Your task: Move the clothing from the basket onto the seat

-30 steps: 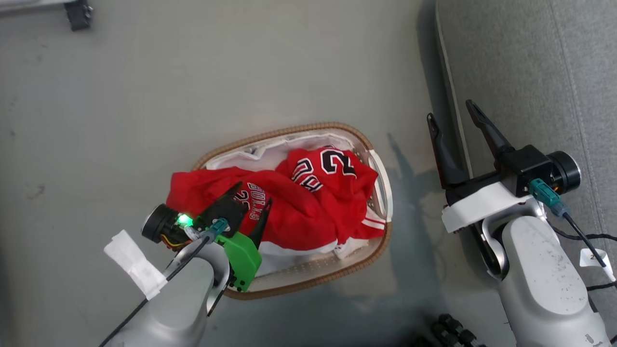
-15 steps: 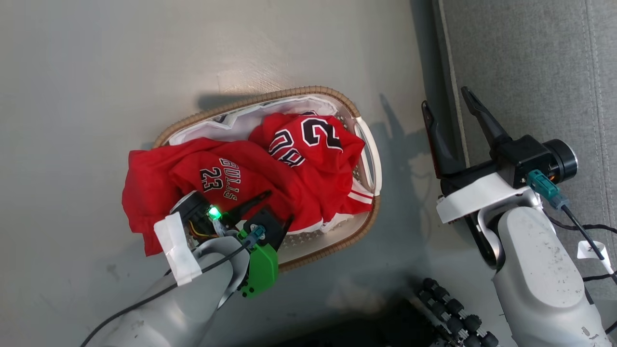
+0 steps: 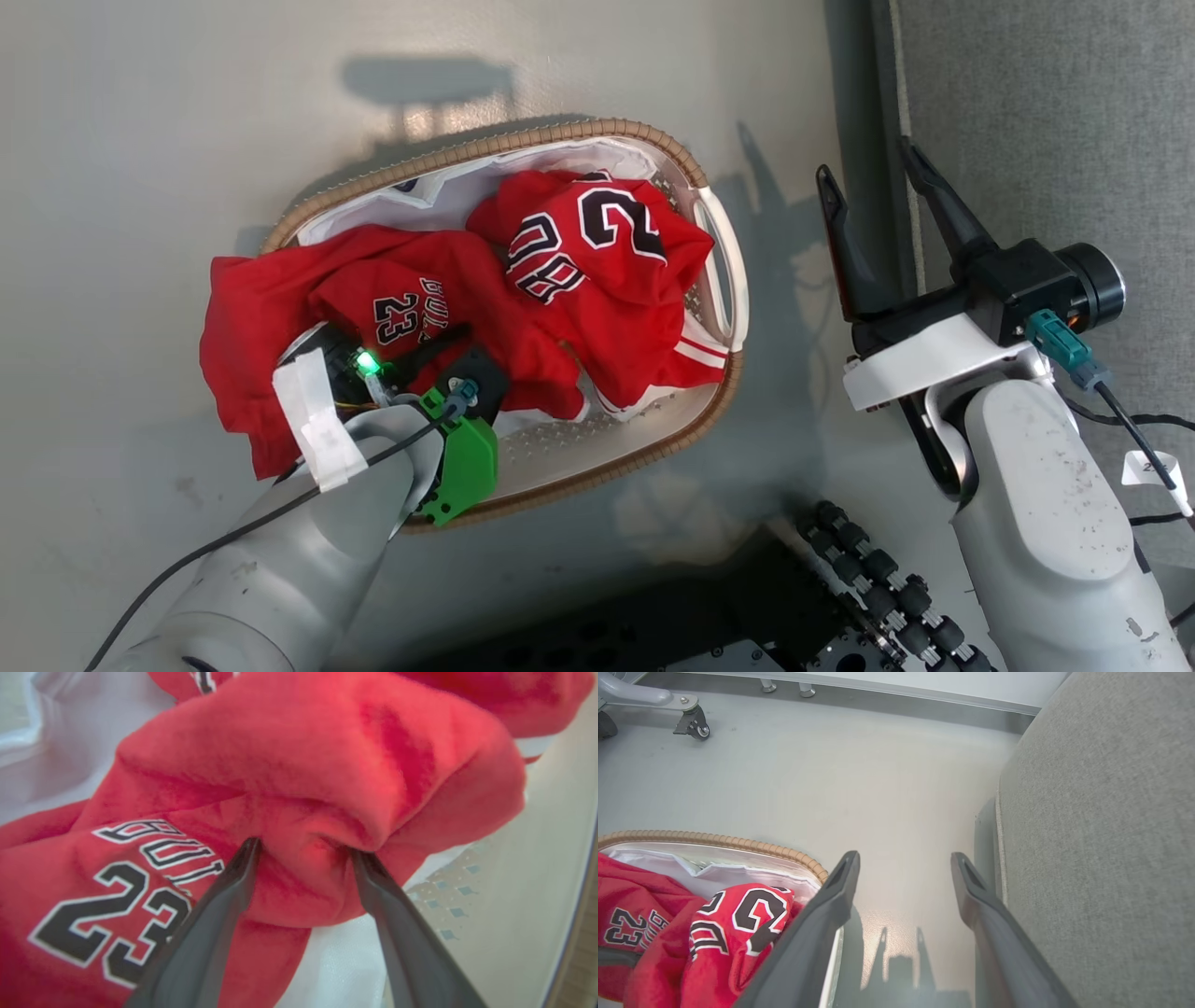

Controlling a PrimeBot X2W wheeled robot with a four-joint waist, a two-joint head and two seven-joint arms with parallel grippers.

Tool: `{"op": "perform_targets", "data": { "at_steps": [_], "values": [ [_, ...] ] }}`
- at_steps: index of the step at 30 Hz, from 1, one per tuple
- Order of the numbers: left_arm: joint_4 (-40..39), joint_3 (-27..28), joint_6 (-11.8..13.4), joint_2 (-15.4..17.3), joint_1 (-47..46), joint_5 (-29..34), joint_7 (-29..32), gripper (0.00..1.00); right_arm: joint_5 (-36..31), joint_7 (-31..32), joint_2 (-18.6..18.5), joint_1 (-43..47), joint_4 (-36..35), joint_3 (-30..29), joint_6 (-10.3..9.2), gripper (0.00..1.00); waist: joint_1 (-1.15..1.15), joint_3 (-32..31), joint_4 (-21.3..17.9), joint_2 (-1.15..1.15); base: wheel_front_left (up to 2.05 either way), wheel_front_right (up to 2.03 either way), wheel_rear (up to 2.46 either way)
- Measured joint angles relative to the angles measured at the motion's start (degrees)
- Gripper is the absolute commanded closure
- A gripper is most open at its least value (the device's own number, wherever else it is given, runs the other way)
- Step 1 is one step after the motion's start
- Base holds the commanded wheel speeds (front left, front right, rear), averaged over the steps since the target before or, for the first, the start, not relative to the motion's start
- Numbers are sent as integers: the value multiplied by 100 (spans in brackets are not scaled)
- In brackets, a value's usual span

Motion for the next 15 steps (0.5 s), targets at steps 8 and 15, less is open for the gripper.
{"op": "perform_targets", "data": {
  "at_steps": [8, 15],
  "values": [
    [236, -279, 0, -143, 48, -509, 38, 100, 2, 0, 13, -47, 102, 56, 0, 0, 0, -109, 27, 0, 0, 0, 0],
    [-29, -336, 0, -165, 367, -971, 21, 100, 7, -1, 20, -12, 236, 77, 0, 0, 0, -564, 56, 0, 0, 0, 0]
  ]
}}
